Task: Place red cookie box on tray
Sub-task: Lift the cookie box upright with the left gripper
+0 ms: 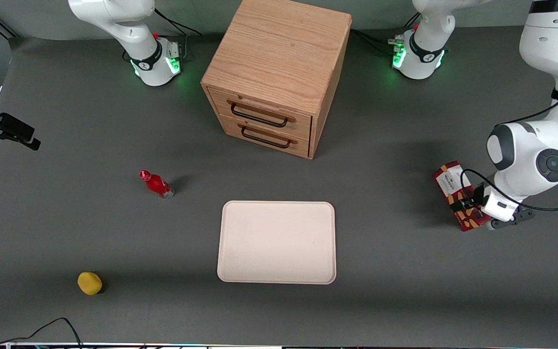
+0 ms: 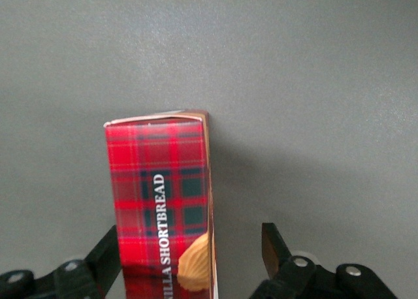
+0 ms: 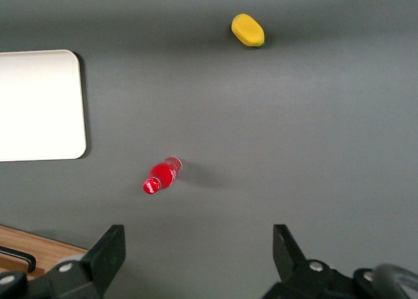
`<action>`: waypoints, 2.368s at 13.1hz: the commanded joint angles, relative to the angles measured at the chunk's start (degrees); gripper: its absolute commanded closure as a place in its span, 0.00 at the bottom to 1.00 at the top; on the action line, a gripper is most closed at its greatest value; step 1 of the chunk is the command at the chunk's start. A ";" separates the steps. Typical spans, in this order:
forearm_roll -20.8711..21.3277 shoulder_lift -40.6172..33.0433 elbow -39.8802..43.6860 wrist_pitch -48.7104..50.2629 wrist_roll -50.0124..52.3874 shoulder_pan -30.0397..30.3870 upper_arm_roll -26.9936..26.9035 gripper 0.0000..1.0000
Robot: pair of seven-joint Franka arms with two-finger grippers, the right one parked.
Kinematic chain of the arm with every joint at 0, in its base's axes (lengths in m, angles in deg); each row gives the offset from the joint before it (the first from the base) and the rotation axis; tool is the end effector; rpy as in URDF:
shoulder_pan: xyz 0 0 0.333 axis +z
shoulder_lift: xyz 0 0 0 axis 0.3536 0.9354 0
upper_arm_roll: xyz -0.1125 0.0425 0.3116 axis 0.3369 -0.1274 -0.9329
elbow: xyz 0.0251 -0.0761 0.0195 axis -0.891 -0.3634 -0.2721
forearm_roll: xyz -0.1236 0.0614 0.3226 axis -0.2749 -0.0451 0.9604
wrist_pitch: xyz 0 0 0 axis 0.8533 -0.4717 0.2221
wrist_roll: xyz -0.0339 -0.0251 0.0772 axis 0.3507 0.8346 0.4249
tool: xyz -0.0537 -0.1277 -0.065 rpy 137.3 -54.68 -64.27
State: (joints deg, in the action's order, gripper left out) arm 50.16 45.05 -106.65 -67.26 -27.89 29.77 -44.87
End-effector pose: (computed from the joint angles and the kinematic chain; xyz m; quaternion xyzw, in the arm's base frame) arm 0.5752 0.0499 0.2384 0.9893 0.1451 0.0011 0.0114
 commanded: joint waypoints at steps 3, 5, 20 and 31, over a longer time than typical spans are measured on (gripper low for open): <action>-0.04 -3.90 -1.37 4.25 -0.55 -0.36 -0.26 0.22; 0.05 -3.90 -1.28 4.25 -0.55 -0.36 -0.26 0.46; -0.04 -10.23 13.10 34.35 -2.66 -0.62 -0.08 1.00; -1.36 -12.78 30.79 49.97 15.31 -1.41 12.73 1.00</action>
State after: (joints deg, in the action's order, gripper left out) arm 49.22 31.79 -77.70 -16.72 -20.30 29.27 -35.69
